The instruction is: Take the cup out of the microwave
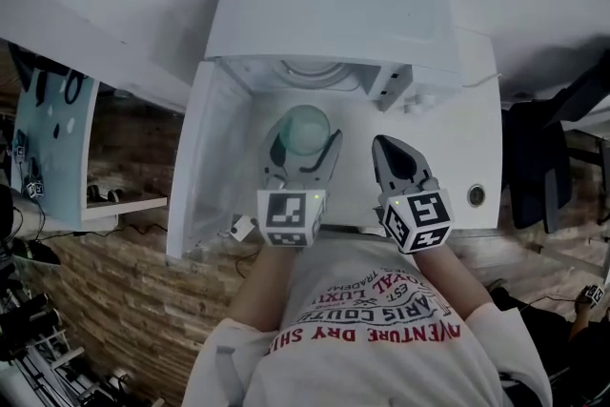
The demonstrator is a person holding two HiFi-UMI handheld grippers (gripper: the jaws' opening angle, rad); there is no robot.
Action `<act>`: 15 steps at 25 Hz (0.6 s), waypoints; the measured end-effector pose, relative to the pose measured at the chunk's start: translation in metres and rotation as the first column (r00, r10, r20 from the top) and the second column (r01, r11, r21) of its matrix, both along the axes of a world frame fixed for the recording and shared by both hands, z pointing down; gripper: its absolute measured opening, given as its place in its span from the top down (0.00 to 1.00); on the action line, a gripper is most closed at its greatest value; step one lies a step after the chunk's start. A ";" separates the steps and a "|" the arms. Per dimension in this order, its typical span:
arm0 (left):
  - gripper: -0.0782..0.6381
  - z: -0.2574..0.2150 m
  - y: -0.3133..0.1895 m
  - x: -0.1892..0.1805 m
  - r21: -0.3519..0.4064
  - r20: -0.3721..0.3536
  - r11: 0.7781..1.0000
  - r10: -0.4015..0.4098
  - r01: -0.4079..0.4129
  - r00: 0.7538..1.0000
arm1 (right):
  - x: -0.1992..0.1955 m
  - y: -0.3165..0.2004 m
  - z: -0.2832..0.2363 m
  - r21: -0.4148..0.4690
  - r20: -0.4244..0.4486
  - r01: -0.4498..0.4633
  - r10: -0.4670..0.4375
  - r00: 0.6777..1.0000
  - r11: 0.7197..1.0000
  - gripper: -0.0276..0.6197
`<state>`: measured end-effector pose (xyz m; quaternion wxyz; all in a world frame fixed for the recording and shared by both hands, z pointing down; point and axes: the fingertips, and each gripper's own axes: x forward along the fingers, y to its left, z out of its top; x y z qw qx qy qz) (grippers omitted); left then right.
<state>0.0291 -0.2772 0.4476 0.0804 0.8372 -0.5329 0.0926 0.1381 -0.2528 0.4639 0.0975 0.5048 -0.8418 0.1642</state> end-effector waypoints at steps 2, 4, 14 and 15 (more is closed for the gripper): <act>0.37 -0.013 0.008 0.000 0.018 -0.011 1.000 -0.005 0.006 1.000 | 0.000 0.005 -0.011 0.031 0.004 0.002 -0.002 1.000 1.000 0.94; 0.37 -0.026 0.016 0.001 0.042 -0.012 0.999 -0.010 0.011 1.000 | -0.001 0.010 -0.024 0.067 0.009 0.008 -0.008 1.000 0.998 0.94; 0.37 -0.068 0.036 0.009 0.137 0.013 0.991 0.007 -0.009 1.000 | 0.004 0.020 -0.087 0.242 0.019 -0.005 0.000 1.000 0.970 0.94; 0.37 -0.070 0.037 0.010 0.140 0.014 0.990 0.009 -0.011 1.000 | 0.005 0.021 -0.089 0.248 0.017 -0.003 -0.001 1.000 0.969 0.94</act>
